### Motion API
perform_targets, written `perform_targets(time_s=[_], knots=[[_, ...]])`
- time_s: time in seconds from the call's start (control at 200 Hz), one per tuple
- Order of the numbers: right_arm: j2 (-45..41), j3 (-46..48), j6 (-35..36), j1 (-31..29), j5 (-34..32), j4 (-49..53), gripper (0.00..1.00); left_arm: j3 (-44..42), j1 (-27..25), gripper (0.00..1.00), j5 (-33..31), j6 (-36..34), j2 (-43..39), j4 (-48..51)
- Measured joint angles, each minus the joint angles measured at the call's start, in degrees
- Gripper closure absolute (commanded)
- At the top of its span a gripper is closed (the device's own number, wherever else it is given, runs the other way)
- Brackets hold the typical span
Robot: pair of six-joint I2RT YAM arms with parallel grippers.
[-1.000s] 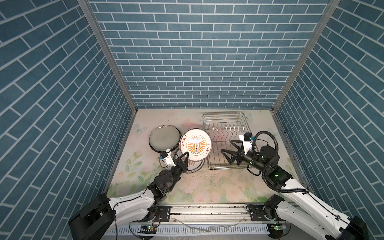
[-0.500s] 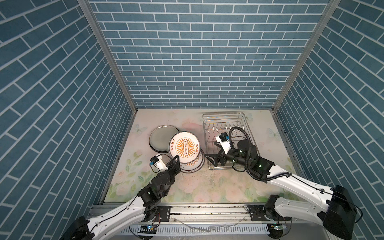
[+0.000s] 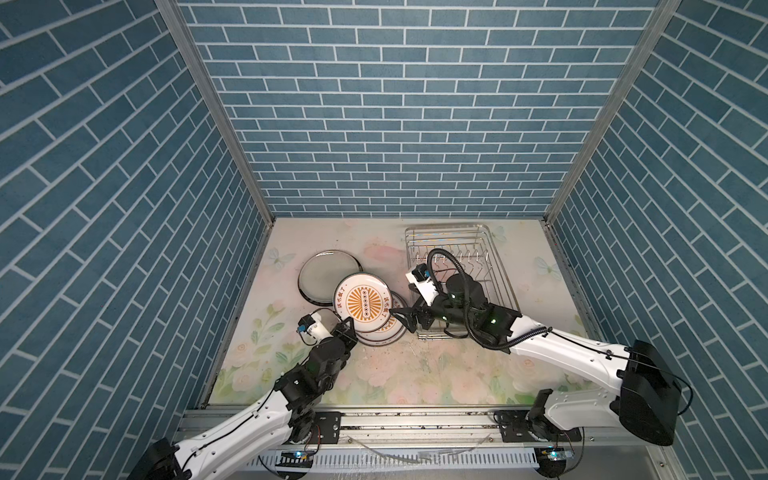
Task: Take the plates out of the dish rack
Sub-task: 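Carry the cream plate with the left gripper to the stack while the right releases, then lower the cream plate onto the cream plate stack with the left gripper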
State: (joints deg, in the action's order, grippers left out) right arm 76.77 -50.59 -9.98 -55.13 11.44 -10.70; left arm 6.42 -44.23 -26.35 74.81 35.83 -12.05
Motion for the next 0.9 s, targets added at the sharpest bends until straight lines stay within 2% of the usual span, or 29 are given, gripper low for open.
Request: perform_targets(time_s=[0.235,0.625,0.895], knots=[[5.68,-3.85,0.42,-0.09,0.7,0.52,0.02,0.11,4.63,1.0,6.6,3.28,3.34,0.87],[9.6,-6.05,1.05,-0.11,-0.7,3.08,0.04,4.9,5.46,1.0,13.62,6.03,12.59,2.73],[9.84,-6.27,1.09,-0.11,-0.74,4.31,0.04,5.4,6.32,1.0,16.37,7.82,15.65,3.04]])
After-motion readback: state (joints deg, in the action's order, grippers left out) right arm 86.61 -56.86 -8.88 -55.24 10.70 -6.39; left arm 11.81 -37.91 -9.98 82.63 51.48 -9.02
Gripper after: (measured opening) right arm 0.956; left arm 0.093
